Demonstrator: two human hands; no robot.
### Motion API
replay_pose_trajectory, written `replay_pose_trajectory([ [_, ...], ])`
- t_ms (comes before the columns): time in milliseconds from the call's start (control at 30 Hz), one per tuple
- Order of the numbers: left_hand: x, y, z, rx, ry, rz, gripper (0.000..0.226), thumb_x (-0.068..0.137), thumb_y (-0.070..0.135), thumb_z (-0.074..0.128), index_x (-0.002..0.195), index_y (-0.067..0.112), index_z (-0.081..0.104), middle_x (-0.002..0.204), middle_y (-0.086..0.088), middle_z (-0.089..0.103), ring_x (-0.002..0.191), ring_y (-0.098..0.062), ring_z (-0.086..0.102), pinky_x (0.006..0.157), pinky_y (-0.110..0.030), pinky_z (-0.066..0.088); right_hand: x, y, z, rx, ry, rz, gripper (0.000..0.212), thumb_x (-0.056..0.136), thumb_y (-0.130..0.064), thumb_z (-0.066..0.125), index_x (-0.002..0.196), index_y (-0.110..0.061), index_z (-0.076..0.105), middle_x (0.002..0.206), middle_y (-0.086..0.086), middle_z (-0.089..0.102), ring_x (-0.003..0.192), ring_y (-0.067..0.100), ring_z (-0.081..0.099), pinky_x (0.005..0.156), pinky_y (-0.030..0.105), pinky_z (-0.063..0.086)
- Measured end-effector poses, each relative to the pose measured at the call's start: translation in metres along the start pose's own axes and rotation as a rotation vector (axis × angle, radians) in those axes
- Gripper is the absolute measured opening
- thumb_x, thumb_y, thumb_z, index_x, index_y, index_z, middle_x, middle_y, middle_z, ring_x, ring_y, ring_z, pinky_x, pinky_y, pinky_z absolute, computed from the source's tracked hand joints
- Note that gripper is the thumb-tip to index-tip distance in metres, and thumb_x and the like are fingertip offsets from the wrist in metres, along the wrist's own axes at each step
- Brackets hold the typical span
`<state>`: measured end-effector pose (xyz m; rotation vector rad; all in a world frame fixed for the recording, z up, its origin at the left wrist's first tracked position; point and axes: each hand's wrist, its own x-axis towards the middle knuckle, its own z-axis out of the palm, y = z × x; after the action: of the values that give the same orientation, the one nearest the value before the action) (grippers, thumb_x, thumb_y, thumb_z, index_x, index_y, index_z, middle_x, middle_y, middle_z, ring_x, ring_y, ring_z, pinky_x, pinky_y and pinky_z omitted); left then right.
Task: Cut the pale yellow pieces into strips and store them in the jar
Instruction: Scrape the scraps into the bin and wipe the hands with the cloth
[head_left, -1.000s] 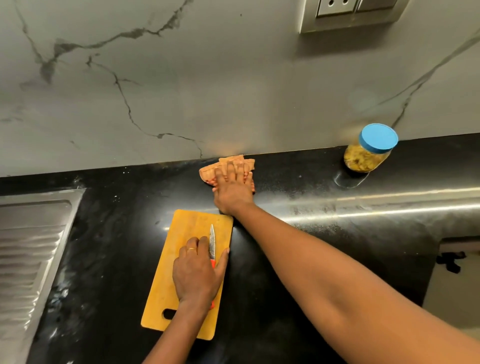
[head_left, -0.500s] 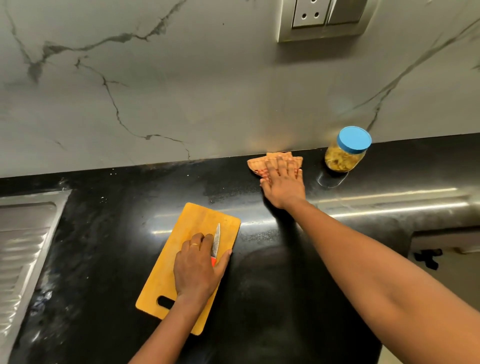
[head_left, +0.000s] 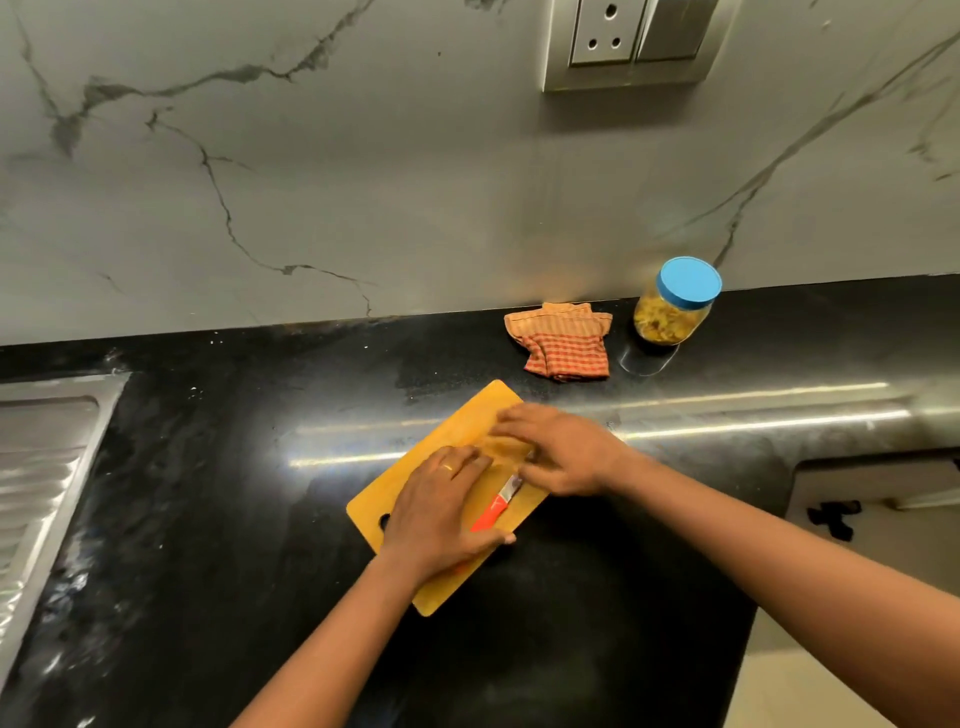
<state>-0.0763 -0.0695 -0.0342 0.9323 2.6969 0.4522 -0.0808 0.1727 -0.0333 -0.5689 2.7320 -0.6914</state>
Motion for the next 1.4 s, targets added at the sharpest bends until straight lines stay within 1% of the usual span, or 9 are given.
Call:
replay_pose_trajectory([
  [133,-0.031,-0.020,-0.003,0.073,0.018,-0.226,0.114,0.046,0.099,0.050,0.141,0.035,0.043,0.152,0.007,0.037,0.140,-0.021,0.033,0.113,-0.045,0.032,-0.017,0.007,0.014,-0.210,-0.035,-0.074,0.069,0.087,-0.060,0.054,0.147,-0.032,0.037,0.161,-0.002,0.019,0.149,0.016,0.012,0.120,0.033,0.014],
  [300,-0.054,-0.018,-0.012,0.025,-0.033,-0.374,0.116,0.046,0.097,0.052,0.145,0.040,0.036,0.158,0.011,0.023,0.145,-0.016,0.021,0.115,-0.044,0.028,-0.024,0.004,0.024,-0.226,-0.009,0.005,0.069,0.087,-0.064,0.049,0.148,-0.037,0.033,0.161,-0.005,0.018,0.149,0.020,0.010,0.120,0.038,0.017],
  [533,-0.034,-0.013,-0.020,0.008,-0.121,-0.229,0.108,0.051,0.089,0.063,0.144,0.041,0.037,0.158,0.016,0.024,0.146,-0.012,0.020,0.116,-0.040,0.026,-0.074,-0.013,0.029,-0.232,0.027,0.207,0.072,0.086,-0.074,0.036,0.150,-0.041,0.026,0.161,-0.006,0.016,0.149,0.020,0.011,0.119,0.043,0.021],
  [633,-0.021,-0.006,-0.016,-0.018,-0.170,-0.155,0.107,0.052,0.084,0.068,0.145,0.041,0.037,0.158,0.017,0.022,0.147,-0.010,0.017,0.117,-0.039,0.024,-0.102,-0.019,0.036,-0.251,0.012,0.322,0.073,0.087,-0.076,0.028,0.151,-0.042,0.018,0.162,-0.005,0.011,0.149,0.021,0.009,0.120,0.041,0.017],
  [733,-0.006,0.003,-0.010,-0.034,-0.211,-0.081,0.106,0.054,0.079,0.072,0.145,0.039,0.037,0.159,0.016,0.020,0.148,-0.011,0.014,0.119,-0.039,0.023,-0.124,-0.024,0.041,-0.286,0.027,0.401,0.072,0.090,-0.074,0.025,0.152,-0.039,0.019,0.162,-0.001,0.013,0.148,0.025,0.015,0.117,0.042,0.020],
  [933,0.013,0.023,-0.002,0.014,-0.287,0.066,0.103,0.064,0.072,0.072,0.150,0.036,0.030,0.162,0.011,0.013,0.150,-0.013,0.005,0.122,-0.042,0.011,-0.154,-0.022,0.043,-0.359,0.051,0.492,0.065,0.092,-0.067,0.020,0.148,-0.036,0.033,0.156,0.004,0.032,0.139,0.029,0.038,0.107,0.045,0.039],
  [1100,0.015,0.029,0.003,0.044,-0.297,0.096,0.111,0.062,0.073,0.073,0.152,0.033,0.024,0.163,0.010,0.006,0.150,-0.014,0.000,0.120,-0.039,-0.001,-0.162,-0.017,0.042,-0.369,0.096,0.490,0.059,0.091,-0.066,0.029,0.130,-0.033,0.058,0.136,0.009,0.057,0.118,0.032,0.059,0.089,0.044,0.054],
  [1267,0.012,0.028,0.005,0.051,-0.287,0.094,0.113,0.062,0.075,0.072,0.153,0.033,0.020,0.163,0.010,0.004,0.150,-0.014,-0.002,0.118,-0.037,-0.004,-0.157,-0.014,0.039,-0.374,0.165,0.415,0.045,0.092,-0.057,0.039,0.109,-0.029,0.069,0.118,0.008,0.067,0.106,0.032,0.063,0.081,0.043,0.055],
  [1400,0.007,0.029,0.008,0.031,-0.284,0.066,0.110,0.065,0.071,0.072,0.154,0.032,0.019,0.163,0.011,0.004,0.150,-0.013,-0.003,0.122,-0.040,0.003,-0.152,-0.009,0.036,-0.363,0.196,0.406,0.039,0.092,-0.052,0.043,0.104,-0.027,0.070,0.109,0.005,0.067,0.097,0.026,0.064,0.075,0.038,0.054],
])
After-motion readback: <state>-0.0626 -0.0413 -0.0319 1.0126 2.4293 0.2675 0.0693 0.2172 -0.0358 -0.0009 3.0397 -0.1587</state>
